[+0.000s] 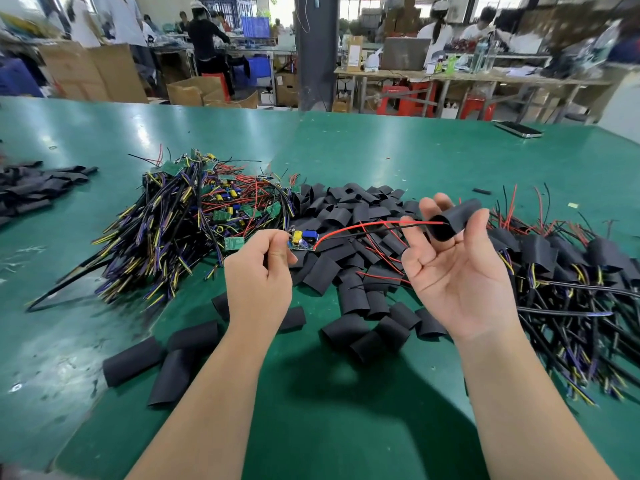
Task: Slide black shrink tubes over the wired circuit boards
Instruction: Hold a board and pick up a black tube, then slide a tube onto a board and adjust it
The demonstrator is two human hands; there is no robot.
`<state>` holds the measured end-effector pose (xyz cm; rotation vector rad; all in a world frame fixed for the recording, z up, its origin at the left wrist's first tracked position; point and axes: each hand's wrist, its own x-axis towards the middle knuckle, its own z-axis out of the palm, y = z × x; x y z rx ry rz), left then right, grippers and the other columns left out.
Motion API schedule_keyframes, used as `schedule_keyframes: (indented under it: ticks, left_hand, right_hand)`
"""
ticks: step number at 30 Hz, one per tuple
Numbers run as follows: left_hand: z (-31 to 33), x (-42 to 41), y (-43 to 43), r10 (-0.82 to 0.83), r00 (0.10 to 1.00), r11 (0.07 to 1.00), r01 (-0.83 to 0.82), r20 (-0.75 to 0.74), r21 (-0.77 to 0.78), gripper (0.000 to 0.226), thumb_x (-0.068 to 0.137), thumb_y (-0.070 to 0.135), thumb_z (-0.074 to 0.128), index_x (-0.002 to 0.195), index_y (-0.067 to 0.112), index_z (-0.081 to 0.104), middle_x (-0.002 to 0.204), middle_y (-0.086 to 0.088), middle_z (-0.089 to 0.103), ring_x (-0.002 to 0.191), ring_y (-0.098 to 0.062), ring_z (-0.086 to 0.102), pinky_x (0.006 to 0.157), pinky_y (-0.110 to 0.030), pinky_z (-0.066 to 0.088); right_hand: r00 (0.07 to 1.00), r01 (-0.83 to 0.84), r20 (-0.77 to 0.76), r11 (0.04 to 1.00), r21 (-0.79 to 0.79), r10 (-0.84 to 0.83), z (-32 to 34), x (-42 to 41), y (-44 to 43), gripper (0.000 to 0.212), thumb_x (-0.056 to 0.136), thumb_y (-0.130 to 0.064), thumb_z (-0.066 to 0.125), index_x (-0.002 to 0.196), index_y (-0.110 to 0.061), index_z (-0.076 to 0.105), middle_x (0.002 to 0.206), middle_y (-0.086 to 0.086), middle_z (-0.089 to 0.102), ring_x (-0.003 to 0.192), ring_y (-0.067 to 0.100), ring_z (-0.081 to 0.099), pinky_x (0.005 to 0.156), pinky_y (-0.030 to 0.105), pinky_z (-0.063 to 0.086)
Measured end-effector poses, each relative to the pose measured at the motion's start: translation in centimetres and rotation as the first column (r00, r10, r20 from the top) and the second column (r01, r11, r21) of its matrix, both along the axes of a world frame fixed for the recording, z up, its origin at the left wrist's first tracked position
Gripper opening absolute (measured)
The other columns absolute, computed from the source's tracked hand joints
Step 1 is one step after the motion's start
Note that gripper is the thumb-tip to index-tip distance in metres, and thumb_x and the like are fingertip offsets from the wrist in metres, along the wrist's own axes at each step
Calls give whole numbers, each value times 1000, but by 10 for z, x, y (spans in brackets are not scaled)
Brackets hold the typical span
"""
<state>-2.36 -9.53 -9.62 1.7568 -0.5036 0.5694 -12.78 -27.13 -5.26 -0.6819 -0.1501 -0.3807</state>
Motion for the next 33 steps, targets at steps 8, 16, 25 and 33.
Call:
schedule_keyframes:
  ticks: [8, 16, 25, 33]
  left_hand:
    - [0, 0, 0, 34, 999, 999, -35, 34, 23, 25, 97, 23, 44, 76, 19, 58, 61, 17, 56, 48, 1, 50, 49, -8, 31]
    - [0, -7, -9, -10, 994, 998, 3, 110, 61, 24, 95, 24, 47, 78, 19, 63, 55, 18, 55, 54, -1, 54, 61, -32, 44]
    - [-1, -12, -13, -60, 996, 998, 61, 70, -1, 21, 95, 21, 47, 77, 24, 58, 60, 20, 57, 56, 4, 53, 53, -6, 33]
    - [-1, -13, -13, -68, 995, 997, 69, 67, -16, 24, 94, 33, 45, 76, 26, 58, 58, 18, 59, 56, -9, 55, 51, -18, 39]
  right_hand:
    - [1000, 27, 13, 998, -57, -26, 0, 1, 4, 40, 57, -40, 89, 92, -27, 75, 109, -6, 72, 103, 17, 68, 69, 21, 56]
    - [970, 148, -149, 954, -261, -191, -13, 13, 27, 29, 69, -8, 64, 97, -12, 62, 99, 2, 73, 88, 15, 68, 71, 20, 54]
    - [976, 116, -133, 925, -363, -174, -21, 16, 35, 38, 59, -10, 75, 95, -11, 64, 87, 4, 73, 78, 16, 67, 70, 23, 54]
    - [917, 209, -79, 638, -741, -392, -17, 13, 23, 37, 65, 6, 81, 89, -19, 70, 86, -2, 76, 81, 13, 71, 69, 21, 54]
